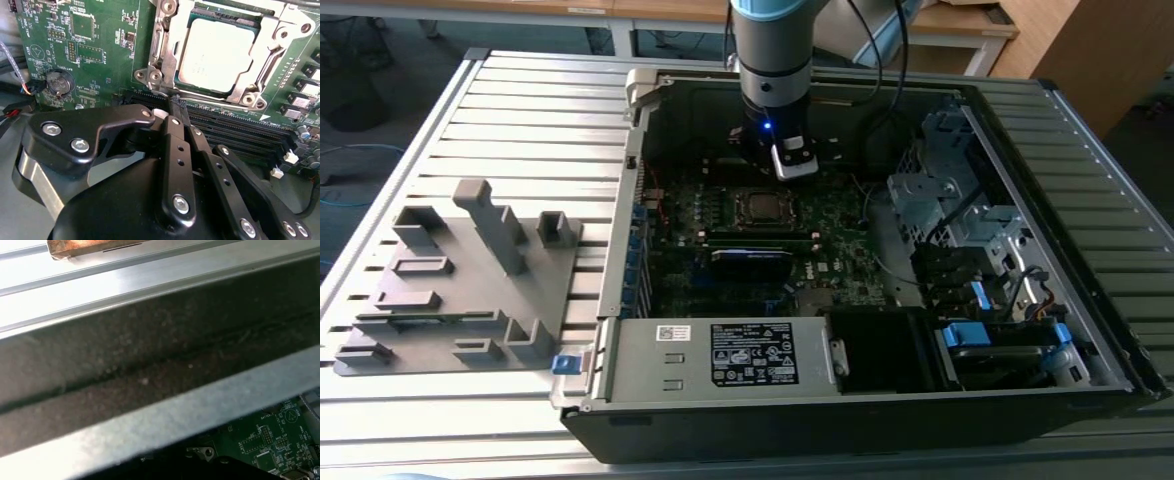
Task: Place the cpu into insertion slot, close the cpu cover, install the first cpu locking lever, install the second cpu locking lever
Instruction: 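Install the first cpu locking lever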
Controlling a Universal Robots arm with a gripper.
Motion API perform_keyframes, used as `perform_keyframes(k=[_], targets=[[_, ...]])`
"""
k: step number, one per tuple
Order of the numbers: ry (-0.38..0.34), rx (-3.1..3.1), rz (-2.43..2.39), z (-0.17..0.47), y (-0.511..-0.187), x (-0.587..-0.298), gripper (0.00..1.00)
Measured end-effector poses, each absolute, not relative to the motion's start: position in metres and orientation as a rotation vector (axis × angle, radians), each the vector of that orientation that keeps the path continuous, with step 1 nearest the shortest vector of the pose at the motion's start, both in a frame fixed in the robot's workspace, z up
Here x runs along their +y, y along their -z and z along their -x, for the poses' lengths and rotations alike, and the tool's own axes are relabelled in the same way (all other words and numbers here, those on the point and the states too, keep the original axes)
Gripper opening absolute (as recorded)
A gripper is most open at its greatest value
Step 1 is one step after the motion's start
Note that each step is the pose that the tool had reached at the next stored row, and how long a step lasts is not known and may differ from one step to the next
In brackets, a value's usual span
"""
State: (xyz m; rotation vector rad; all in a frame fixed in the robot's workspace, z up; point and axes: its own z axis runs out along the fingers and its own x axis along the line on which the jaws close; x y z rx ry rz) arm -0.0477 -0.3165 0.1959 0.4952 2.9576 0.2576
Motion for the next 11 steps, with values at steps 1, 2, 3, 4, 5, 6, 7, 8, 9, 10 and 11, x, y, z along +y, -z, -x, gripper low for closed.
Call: perform_keyframes(k=[1, 2, 3, 4, 5, 6, 7, 8, 9, 10, 11], targets=[[-0.258, 2.957, -0.496, 0.0477, -0.1957, -0.3164, 0.11], [-0.258, 2.957, -0.496, 0.0477, -0.1956, -0.3164, 0.11], [-0.258, 2.957, -0.497, 0.0477, -0.1953, -0.3164, 0.11], [-0.259, 2.957, -0.497, 0.0476, -0.1950, -0.3164, 0.11], [-0.258, 2.957, -0.497, 0.0476, -0.1950, -0.3164, 0.11], [-0.258, 2.957, -0.497, 0.0476, -0.1950, -0.3164, 0.11], [-0.258, 2.957, -0.497, 0.0477, -0.1950, -0.3164, 0.11], [-0.258, 2.957, -0.497, 0.0477, -0.1950, -0.3164, 0.11], [-0.258, 2.957, -0.497, 0.0477, -0.1950, -0.3164, 0.11], [-0.259, 2.957, -0.498, 0.0477, -0.1951, -0.3165, 0.11], [-0.267, 2.957, -0.498, 0.0478, -0.1951, -0.3165, 0.11]])
